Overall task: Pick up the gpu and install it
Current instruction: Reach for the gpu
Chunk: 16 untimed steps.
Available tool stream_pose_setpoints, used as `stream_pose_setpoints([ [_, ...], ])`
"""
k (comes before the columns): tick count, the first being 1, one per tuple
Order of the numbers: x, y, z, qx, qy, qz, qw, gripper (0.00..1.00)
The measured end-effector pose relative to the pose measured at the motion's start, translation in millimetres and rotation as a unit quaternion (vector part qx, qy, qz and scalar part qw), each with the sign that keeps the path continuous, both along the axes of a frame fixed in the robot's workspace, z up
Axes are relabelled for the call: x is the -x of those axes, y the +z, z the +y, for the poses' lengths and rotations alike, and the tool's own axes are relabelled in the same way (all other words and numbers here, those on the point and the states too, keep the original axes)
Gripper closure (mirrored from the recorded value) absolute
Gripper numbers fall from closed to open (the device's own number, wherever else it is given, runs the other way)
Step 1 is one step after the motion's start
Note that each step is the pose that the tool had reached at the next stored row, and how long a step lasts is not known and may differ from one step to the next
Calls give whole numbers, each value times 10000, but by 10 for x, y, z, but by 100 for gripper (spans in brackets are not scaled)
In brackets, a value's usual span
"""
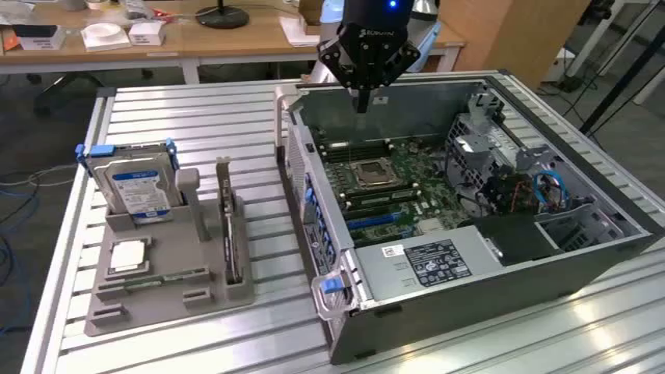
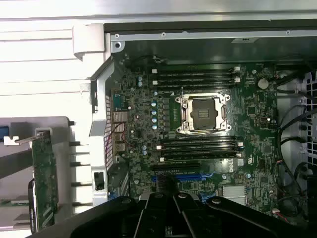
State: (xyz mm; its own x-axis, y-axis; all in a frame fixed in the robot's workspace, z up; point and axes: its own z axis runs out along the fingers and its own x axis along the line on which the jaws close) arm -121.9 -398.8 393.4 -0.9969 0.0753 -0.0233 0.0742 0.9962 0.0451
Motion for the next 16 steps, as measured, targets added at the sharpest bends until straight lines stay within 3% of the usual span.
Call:
stream_pose_setpoints([
  [16,29,5,4,2,-9,-3,10000,89],
])
